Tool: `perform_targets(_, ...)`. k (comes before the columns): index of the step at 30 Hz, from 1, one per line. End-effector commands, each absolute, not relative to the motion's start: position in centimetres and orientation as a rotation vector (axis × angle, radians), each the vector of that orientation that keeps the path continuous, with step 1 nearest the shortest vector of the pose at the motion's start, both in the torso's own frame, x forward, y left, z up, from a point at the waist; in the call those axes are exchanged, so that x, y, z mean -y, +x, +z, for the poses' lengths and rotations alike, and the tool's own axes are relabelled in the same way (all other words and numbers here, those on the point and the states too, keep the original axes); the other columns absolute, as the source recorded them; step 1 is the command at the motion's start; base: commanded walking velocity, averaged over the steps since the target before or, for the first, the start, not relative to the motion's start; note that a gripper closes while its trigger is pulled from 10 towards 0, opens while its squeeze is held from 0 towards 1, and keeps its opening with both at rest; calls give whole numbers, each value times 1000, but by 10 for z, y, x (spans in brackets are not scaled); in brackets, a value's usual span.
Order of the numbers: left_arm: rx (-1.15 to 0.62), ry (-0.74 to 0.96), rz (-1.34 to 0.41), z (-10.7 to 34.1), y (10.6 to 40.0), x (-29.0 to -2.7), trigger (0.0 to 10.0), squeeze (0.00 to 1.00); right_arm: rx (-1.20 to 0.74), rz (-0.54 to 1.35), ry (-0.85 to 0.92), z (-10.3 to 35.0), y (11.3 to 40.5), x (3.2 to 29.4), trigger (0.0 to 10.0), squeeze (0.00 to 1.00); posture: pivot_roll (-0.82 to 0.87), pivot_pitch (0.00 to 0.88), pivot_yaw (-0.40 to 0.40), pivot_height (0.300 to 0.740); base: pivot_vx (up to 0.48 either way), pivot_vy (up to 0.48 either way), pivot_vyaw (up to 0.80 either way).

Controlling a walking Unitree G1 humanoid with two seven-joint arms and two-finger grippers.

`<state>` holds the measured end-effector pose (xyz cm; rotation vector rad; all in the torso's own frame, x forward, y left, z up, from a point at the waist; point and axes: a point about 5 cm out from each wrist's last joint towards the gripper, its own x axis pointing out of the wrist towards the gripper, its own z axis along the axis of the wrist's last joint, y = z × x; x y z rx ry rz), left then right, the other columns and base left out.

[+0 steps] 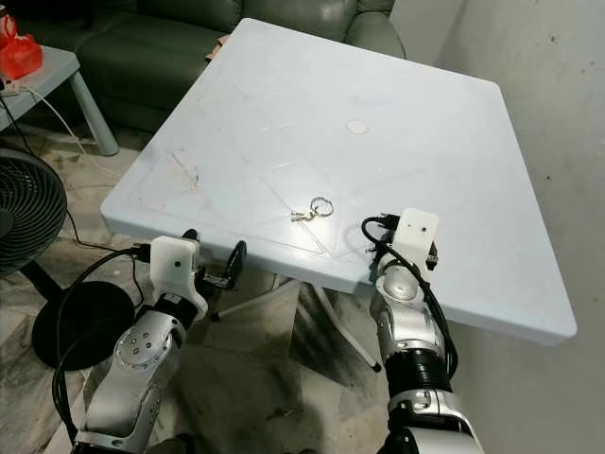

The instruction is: Hang keys on a hook

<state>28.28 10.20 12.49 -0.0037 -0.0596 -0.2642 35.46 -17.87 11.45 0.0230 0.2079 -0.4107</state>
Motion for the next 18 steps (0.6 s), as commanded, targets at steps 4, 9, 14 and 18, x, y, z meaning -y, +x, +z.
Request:
perform_targets(4, 57, -5, -273, 125, 279, -99, 10000, 0, -226, -431, 28, 112, 354, 186, 3294, 0, 99, 206, -142, 740, 0, 0, 0)
perform_targets(9, 58, -5, -272, 126, 280, -99, 10000, 0, -221, -434, 27, 113, 355, 189, 1686, 0, 96, 207, -142, 740, 0, 0, 0)
perform_targets(14, 59, -5, -271, 127, 281, -99, 10000, 0, -214, -444, 24, 114, 354, 191, 0, 0, 94, 209, -141, 740, 0, 0, 0)
perform_targets(18, 61, -3, -272, 127, 282, -99, 10000, 0, -222, -449, 38, 113, 354, 192, 0, 0, 92, 216, -138, 740, 0, 0, 0)
